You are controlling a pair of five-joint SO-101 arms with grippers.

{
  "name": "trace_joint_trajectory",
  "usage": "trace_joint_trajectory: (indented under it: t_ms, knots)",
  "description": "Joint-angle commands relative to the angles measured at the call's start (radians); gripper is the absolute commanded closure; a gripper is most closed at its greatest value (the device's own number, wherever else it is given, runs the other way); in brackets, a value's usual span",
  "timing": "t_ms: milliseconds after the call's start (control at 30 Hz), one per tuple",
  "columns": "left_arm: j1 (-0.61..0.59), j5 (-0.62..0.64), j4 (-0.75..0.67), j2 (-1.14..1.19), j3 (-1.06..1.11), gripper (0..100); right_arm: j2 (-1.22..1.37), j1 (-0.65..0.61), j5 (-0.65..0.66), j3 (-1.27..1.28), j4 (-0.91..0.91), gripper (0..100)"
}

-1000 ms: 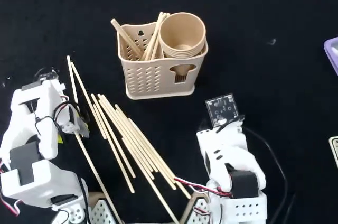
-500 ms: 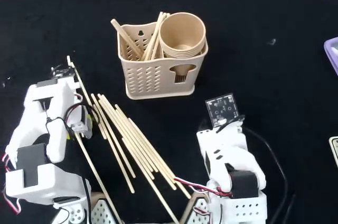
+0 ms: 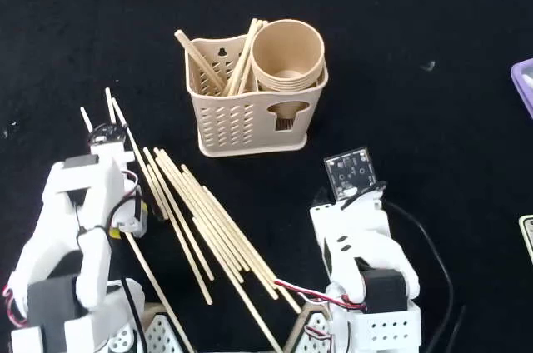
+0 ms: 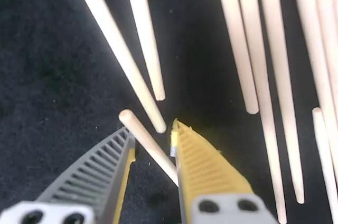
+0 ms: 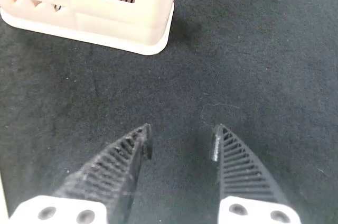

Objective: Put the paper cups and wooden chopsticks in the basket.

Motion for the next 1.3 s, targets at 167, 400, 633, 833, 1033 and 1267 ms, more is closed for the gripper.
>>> trace_joint_trajectory:
  t_ms: [167, 400, 633, 833, 1033, 1267]
  knots:
    - [0.010, 0.023, -0.003, -0.072, -0.033, 97, -0.081, 0.005, 0.005, -0.004, -0.005, 80.8]
    - [0.010, 0.034, 0.029, -0.083, -0.082, 97, -0.081, 0.005, 0.005, -0.004, -0.006, 80.8]
    - [0.008, 0.124, 0.149, -0.072, -0.346, 97, -0.081, 0.005, 0.005, -0.004, -0.006, 80.8]
    - [0.002, 0.190, 0.069, -0.071, -0.506, 97, -0.081, 0.005, 0.005, -0.004, -0.006, 80.8]
    - [0.008, 0.193, -0.195, -0.017, -0.435, 97, -0.081, 0.005, 0.005, -0.004, -0.006, 80.8]
    - [0.002, 0.193, -0.212, 0.180, -0.430, 97, -0.081, 0.005, 0.005, -0.002, -0.006, 80.8]
